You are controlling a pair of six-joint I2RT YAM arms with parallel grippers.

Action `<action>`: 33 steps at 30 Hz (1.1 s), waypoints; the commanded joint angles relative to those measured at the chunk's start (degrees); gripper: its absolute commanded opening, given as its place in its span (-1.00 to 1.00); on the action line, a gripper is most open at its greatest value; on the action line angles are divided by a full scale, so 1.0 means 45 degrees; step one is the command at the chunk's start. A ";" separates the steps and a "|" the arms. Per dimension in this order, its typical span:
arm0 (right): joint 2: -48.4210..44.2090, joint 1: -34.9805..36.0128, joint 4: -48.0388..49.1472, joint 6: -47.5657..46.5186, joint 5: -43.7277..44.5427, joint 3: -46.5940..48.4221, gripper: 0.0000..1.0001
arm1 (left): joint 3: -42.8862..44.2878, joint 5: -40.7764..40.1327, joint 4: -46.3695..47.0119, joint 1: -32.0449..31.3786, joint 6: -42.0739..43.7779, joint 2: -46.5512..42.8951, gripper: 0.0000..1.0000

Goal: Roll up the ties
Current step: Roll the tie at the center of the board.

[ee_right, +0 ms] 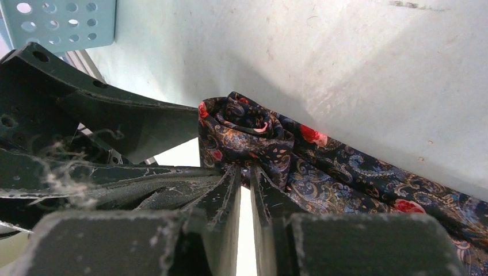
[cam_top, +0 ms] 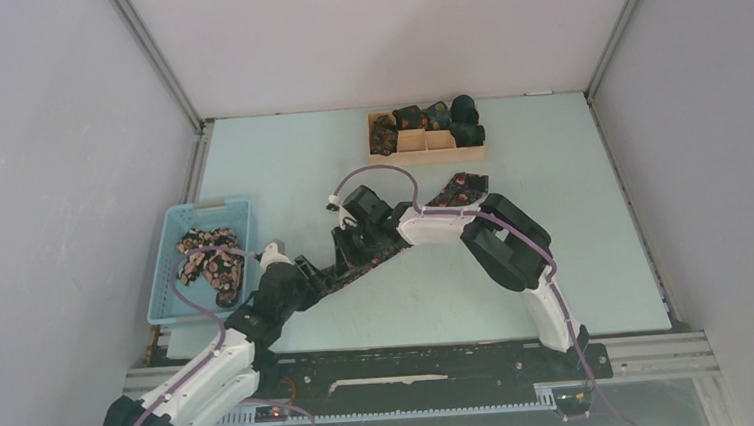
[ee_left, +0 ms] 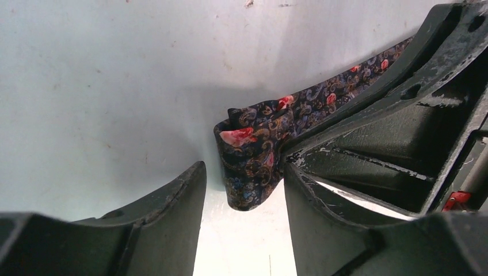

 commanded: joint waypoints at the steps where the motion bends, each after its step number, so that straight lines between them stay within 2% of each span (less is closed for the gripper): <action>1: 0.0457 -0.0051 -0.0019 -0.0047 0.0412 -0.0265 -0.69 | -0.0120 0.0588 0.1132 0.0321 0.0317 0.0394 0.16; 10: 0.0333 -0.0069 -0.0027 -0.0025 0.0436 -0.0316 -0.70 | -0.0347 0.0930 0.2164 0.0526 0.0181 0.1333 -0.23; 18: -0.0049 -0.0065 -0.0117 -0.0073 0.0477 -0.0321 -0.69 | -0.0135 0.0925 0.1970 0.0535 0.0372 0.1466 -0.99; 26: -0.1138 -0.0184 -0.0641 -0.0492 0.0923 -0.0024 -0.56 | 0.1272 0.0552 -0.0487 0.0501 0.0858 0.1169 -1.00; 33: -0.1031 -0.0182 -0.1084 -0.0650 0.1176 0.0585 -0.56 | 0.2097 0.0584 -0.1301 0.0361 0.1015 0.1500 -1.00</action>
